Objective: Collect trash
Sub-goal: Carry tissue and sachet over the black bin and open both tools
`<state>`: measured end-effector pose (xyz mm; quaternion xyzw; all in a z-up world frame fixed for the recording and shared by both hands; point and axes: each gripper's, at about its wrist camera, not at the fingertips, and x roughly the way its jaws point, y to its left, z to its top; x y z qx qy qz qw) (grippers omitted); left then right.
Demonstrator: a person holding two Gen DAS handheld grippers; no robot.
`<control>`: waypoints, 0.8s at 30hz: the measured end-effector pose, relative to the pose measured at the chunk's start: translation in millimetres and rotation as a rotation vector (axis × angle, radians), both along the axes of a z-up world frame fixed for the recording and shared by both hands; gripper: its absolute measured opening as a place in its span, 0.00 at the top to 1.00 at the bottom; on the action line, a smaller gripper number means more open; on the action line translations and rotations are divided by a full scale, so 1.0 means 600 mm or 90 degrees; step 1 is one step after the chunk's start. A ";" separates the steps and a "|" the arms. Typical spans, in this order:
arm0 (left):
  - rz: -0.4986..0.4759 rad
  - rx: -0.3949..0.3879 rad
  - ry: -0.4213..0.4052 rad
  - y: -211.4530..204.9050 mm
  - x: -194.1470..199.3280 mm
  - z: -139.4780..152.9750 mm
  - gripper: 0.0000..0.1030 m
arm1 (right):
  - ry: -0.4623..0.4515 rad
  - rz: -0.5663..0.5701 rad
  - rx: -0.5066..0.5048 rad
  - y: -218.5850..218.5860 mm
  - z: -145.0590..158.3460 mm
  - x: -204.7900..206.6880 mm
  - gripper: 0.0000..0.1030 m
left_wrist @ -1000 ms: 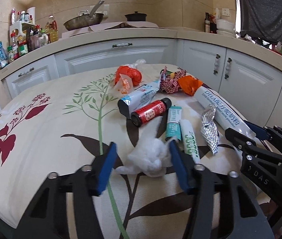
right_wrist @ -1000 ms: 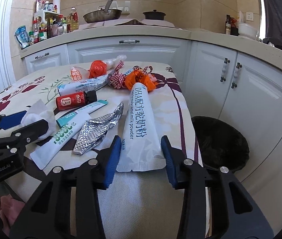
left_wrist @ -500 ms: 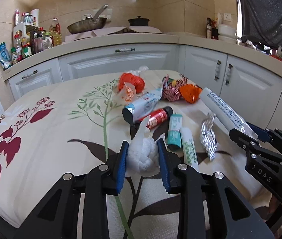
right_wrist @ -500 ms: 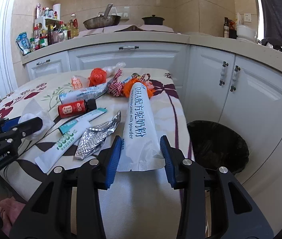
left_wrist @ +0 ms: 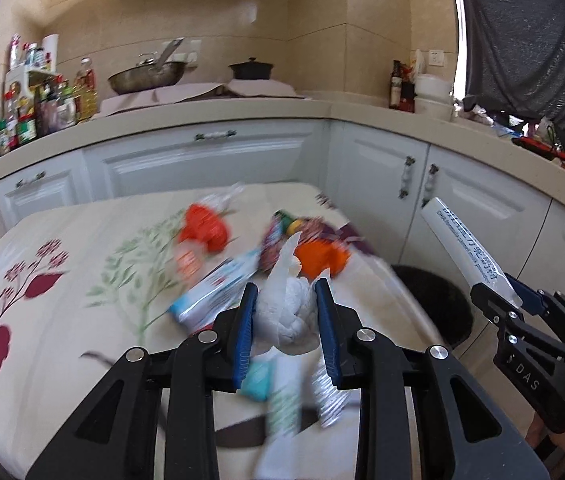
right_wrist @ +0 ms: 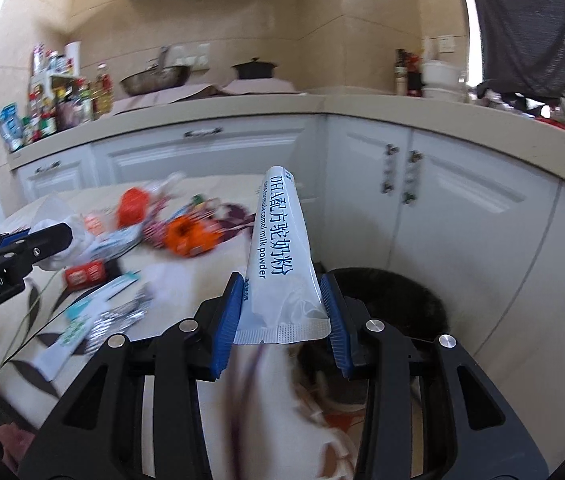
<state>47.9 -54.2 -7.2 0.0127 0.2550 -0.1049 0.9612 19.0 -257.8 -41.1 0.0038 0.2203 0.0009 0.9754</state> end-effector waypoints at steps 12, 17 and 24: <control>-0.039 -0.007 -0.006 -0.169 0.074 0.023 0.71 | -0.015 -0.087 0.011 -0.145 0.000 0.062 0.62; -0.042 0.004 0.022 -0.239 0.117 0.006 0.71 | -0.005 -0.104 0.016 -0.195 -0.019 0.096 0.62; -0.044 0.031 0.079 -0.318 0.181 -0.041 0.71 | 0.014 -0.119 0.039 -0.244 -0.053 0.134 0.62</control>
